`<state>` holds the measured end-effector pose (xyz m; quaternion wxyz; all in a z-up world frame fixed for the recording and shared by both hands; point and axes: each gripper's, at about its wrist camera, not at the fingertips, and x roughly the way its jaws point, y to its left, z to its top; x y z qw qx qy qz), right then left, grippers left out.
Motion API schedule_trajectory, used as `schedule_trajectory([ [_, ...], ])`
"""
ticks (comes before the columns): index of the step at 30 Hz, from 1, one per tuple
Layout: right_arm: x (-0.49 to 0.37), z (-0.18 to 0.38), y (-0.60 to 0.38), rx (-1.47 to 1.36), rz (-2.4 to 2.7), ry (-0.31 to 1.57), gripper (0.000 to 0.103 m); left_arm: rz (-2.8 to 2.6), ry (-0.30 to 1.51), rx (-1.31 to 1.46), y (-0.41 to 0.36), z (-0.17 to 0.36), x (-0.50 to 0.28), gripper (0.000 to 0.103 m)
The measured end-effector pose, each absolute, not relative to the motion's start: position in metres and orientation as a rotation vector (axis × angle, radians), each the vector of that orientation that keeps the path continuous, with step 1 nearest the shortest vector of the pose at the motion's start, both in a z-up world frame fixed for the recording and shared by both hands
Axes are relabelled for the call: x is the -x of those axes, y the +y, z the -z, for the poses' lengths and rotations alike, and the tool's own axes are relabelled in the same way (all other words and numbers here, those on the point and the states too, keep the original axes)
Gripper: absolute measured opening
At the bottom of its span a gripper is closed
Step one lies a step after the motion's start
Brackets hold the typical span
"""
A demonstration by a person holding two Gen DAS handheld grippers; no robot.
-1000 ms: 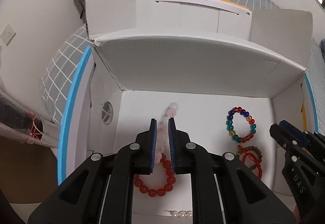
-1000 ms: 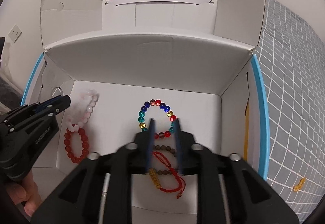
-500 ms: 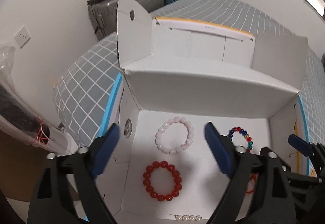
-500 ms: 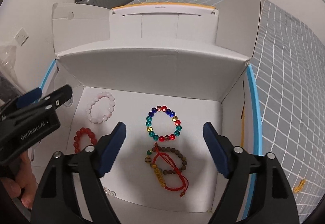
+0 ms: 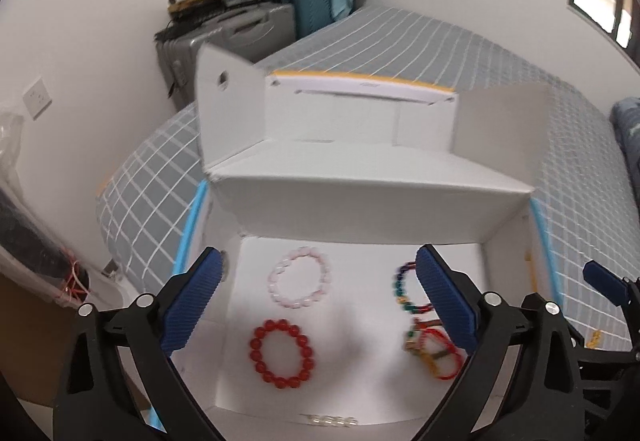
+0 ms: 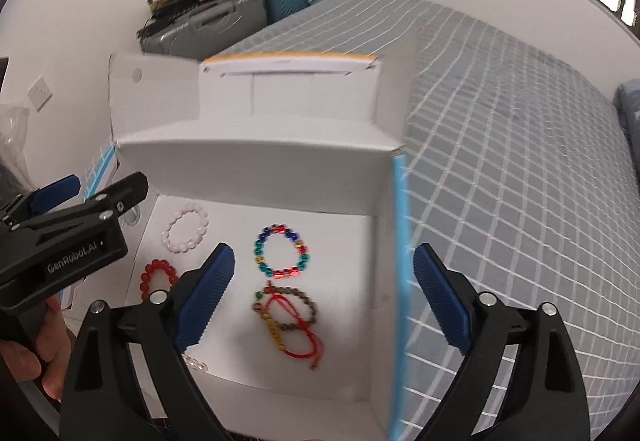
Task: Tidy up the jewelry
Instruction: 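Move both open tools back over the bed toward the amber and red cord bracelets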
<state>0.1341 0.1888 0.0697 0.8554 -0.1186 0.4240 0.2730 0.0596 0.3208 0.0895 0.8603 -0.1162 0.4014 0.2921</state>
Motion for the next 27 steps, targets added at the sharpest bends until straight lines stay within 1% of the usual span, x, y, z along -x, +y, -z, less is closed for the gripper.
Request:
schedule_trajectory([
  [9,-0.14,-0.094,0.099,0.213,-0.456,0.855,0.089,-0.517,0.839,0.175,0.249,-0.094,-0.077,0.097],
  [14,-0.149,-0.098,0.046,0.174,-0.388,0.867,0.089,-0.445,0.828,0.142,0.196,-0.097,-0.079,0.097],
  [20,-0.161,-0.085,-0.029,0.092,-0.31,0.922,0.089,-0.366,0.845,0.099,0.138,-0.093,-0.084,0.097],
  [27,-0.163,-0.063,-0.098,0.043,-0.228,0.964,0.089,-0.263,0.903,0.038,0.066,-0.068,-0.092,0.097],
])
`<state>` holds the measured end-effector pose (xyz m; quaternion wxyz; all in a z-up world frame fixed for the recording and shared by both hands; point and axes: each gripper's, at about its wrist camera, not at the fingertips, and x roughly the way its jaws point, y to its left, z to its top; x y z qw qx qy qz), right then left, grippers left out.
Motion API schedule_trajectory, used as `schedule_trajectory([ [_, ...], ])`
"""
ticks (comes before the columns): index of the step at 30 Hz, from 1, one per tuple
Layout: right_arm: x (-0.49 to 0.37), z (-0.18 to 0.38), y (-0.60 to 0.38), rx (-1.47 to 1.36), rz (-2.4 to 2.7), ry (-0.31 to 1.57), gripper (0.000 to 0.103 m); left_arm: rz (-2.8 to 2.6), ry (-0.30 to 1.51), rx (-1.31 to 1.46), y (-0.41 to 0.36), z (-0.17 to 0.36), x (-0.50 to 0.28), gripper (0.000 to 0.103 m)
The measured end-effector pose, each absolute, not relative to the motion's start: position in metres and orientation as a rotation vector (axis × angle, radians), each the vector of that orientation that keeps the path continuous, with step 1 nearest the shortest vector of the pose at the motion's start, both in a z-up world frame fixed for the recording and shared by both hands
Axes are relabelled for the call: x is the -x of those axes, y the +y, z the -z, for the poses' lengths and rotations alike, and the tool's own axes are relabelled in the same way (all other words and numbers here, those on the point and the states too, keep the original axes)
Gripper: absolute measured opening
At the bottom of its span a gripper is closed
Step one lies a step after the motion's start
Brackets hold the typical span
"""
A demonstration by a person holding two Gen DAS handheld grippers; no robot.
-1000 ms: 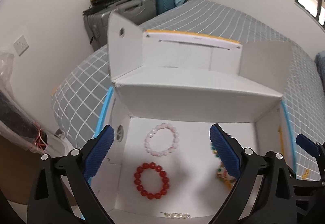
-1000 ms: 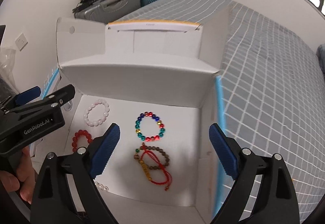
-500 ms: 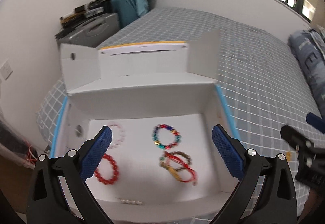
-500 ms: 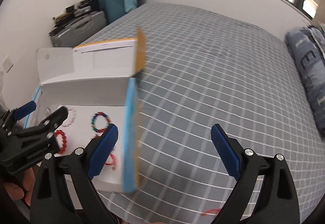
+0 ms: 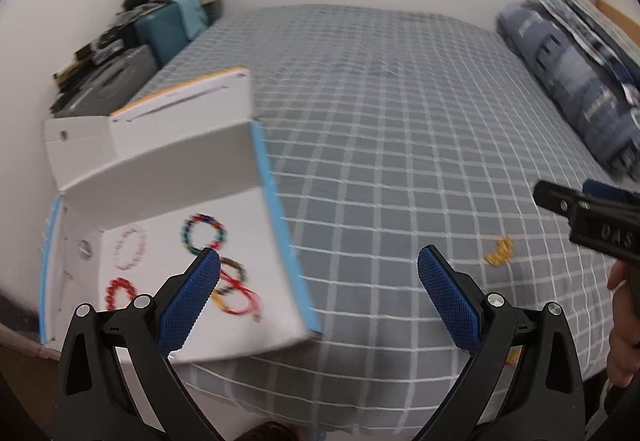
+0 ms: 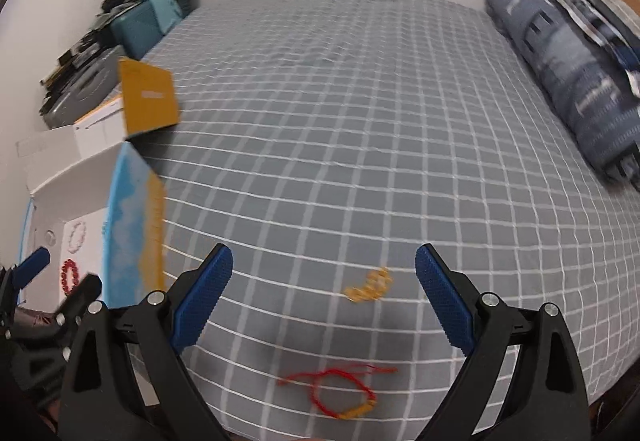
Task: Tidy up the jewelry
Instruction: 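Move both open tools back over the bed toward the amber and red cord bracelets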
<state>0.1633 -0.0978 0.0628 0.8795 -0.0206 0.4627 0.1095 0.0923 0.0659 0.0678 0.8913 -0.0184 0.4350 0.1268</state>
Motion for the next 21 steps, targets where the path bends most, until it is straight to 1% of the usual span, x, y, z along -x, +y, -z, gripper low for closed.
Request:
schedule_trajectory([
  [10,-0.177,-0.005,-0.146,0.008,-0.184,1.074,0.089,-0.143,0.999,-0.004,-0.009,-0.016,-0.105,0.097],
  [18,-0.191,0.031,-0.139,0.036,-0.215,1.095,0.089,-0.103,1.065,-0.002,-0.035,0.029,-0.108,0.097],
  [21,-0.2,0.05,-0.131,0.054,-0.211,1.131,0.089,-0.077,1.111,0.017,-0.04,0.047,-0.11,0.097],
])
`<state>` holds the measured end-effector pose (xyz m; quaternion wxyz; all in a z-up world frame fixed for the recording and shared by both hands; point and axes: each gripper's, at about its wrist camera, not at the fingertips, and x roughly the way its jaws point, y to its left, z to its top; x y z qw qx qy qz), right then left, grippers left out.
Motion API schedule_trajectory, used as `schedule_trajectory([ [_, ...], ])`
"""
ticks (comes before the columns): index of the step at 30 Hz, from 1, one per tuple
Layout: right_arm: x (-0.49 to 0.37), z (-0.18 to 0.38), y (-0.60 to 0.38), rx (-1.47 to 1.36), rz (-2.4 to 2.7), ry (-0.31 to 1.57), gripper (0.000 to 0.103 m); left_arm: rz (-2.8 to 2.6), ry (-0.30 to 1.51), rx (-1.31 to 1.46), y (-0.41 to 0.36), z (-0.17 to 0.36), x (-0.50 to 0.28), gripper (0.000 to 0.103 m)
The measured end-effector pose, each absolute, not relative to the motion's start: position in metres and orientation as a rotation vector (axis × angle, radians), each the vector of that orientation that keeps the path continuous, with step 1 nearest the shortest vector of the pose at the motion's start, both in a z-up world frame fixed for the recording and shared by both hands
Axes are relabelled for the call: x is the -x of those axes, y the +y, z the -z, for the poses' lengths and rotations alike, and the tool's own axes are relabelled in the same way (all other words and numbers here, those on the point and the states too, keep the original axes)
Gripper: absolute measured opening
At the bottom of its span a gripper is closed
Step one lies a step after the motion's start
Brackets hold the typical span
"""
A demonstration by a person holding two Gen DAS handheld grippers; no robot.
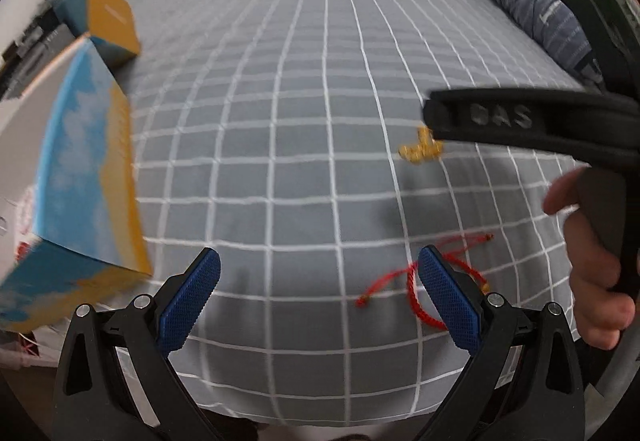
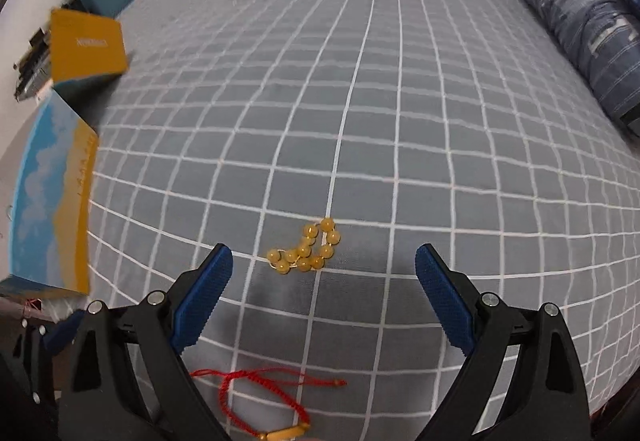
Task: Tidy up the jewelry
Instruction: 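Move both open tools back over the bed toward the amber and red cord bracelets, then grasp the red cord bracelet with the left tool while the right tool grasps the amber bead bracelet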
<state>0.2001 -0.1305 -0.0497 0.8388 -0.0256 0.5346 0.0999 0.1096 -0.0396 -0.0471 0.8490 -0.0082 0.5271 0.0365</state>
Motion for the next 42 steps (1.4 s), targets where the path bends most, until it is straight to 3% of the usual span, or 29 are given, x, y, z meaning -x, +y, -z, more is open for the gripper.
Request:
schedule_trajectory([
  [10,-0.221,0.087,-0.13,0.027,-0.202,1.199,0.088,-0.071,1.156,0.007,-0.051,0.077,-0.112,0.097],
  [19,-0.23,0.101,-0.135,-0.004,-0.181,1.24,0.077,-0.066,1.194,-0.012,-0.058,0.097,-0.115,0.097],
  [23,-0.23,0.103,-0.137,0.014,-0.16,1.254,0.068,-0.064,1.198,-0.02,-0.06,0.102,-0.116,0.096],
  [28,-0.226,0.103,-0.143,0.028,-0.134,1.262,0.056,-0.023,1.198,-0.036,-0.069,0.098,-0.11,0.073],
  [34,-0.219,0.101,-0.154,0.013,-0.122,1.275,0.036,-0.006,1.2,-0.05,-0.075,0.092,-0.106,0.043],
  [36,-0.217,0.099,-0.157,0.02,-0.118,1.275,0.023,0.002,1.199,-0.062,-0.078,0.09,-0.103,0.019],
  [38,-0.215,0.098,-0.157,0.033,-0.11,1.273,0.015,-0.004,1.195,-0.083,-0.077,0.087,-0.103,0.008],
  [42,-0.213,0.095,-0.153,0.035,-0.099,1.269,0.011,0.018,1.2,-0.046,-0.064,0.083,-0.107,0.004],
])
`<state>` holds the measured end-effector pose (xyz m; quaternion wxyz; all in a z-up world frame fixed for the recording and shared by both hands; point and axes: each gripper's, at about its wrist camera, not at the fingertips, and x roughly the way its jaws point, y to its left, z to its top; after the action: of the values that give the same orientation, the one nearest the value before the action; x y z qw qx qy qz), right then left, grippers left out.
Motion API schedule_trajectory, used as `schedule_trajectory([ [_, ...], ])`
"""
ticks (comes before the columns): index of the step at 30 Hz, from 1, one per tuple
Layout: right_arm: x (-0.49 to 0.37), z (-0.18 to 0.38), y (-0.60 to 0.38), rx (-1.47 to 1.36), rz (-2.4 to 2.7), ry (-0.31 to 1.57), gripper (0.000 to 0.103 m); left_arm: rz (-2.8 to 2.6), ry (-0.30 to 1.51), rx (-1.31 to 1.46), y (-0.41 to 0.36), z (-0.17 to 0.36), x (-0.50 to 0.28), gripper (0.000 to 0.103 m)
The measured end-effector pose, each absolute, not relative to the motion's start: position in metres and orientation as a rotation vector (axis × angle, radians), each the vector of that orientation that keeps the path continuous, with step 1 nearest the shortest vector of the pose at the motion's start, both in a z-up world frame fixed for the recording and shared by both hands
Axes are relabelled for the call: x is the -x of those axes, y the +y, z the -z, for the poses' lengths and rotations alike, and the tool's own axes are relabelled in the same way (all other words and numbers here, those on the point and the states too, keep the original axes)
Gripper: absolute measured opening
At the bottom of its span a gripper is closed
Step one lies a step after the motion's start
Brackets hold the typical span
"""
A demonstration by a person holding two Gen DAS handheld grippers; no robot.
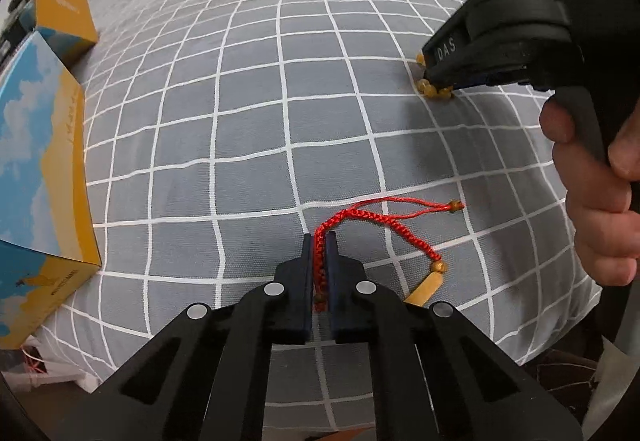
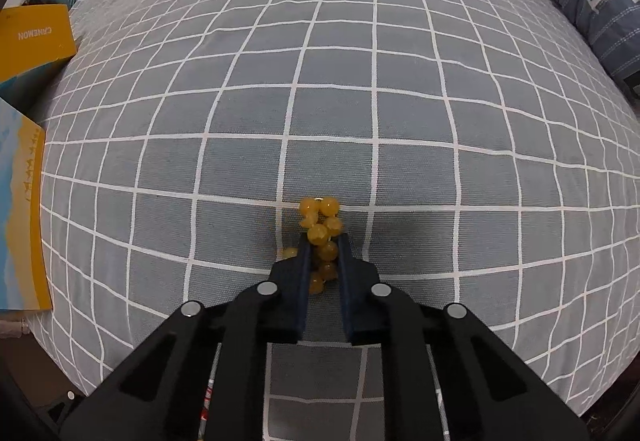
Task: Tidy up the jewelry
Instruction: 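Grasp the red cord bracelet with the left tool while the right tool grasps the amber bead bracelet, then carry the red cord bracelet in the left tool and amber bracelet in the right tool to the box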
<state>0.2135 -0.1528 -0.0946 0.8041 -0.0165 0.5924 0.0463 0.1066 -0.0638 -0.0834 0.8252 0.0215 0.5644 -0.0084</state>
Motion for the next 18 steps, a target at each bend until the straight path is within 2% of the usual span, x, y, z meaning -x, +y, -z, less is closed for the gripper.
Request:
schedule_trajectory([
  [18,-0.202,0.049,-0.16,-0.001,-0.099,1.187,0.009,-0.015,1.119,-0.02,-0.051,0.051,-0.105,0.004],
])
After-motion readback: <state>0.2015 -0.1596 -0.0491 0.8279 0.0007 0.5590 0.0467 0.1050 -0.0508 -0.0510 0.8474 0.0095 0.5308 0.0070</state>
